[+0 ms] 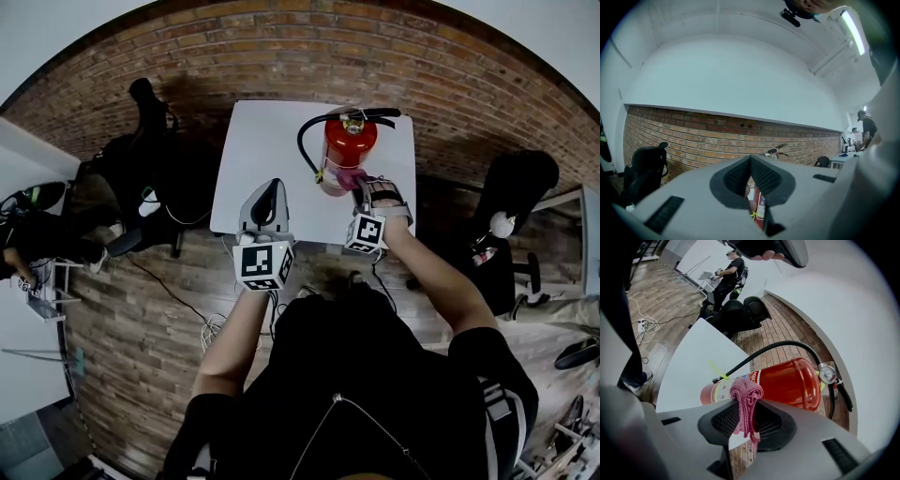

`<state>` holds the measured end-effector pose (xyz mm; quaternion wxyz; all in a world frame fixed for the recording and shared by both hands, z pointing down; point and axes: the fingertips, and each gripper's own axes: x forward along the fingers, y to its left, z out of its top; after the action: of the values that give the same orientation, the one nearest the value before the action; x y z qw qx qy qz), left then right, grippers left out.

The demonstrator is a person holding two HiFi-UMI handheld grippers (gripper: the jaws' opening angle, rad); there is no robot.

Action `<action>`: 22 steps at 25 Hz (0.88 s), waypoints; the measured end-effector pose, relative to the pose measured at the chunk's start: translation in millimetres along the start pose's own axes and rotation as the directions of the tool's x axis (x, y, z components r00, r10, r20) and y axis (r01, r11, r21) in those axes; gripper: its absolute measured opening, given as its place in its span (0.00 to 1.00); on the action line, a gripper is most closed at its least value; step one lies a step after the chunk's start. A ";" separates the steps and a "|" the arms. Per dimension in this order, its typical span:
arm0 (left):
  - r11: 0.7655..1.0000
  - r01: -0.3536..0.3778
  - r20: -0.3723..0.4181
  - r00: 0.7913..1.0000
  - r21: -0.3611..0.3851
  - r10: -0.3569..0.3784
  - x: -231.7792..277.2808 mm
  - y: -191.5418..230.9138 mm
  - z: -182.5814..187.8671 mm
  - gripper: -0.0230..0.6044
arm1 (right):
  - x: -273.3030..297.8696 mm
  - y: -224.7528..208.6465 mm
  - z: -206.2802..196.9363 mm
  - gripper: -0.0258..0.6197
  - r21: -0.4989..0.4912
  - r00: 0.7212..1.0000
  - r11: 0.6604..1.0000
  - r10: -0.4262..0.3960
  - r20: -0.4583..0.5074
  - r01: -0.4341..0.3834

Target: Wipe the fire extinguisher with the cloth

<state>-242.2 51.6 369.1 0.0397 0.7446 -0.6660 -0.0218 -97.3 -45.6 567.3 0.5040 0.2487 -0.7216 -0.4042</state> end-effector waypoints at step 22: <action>0.998 0.070 0.019 0.997 0.001 -0.070 16.2 2.0 13.4 0.05 | -66.8 -102.1 23.2 0.20 0.068 0.981 0.979 -0.194 -0.001 0.194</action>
<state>-243.5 34.9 356.3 0.0325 0.7673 -0.6397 -0.0303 -99.2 -42.8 443.1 0.4515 0.3334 -0.7087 -0.4275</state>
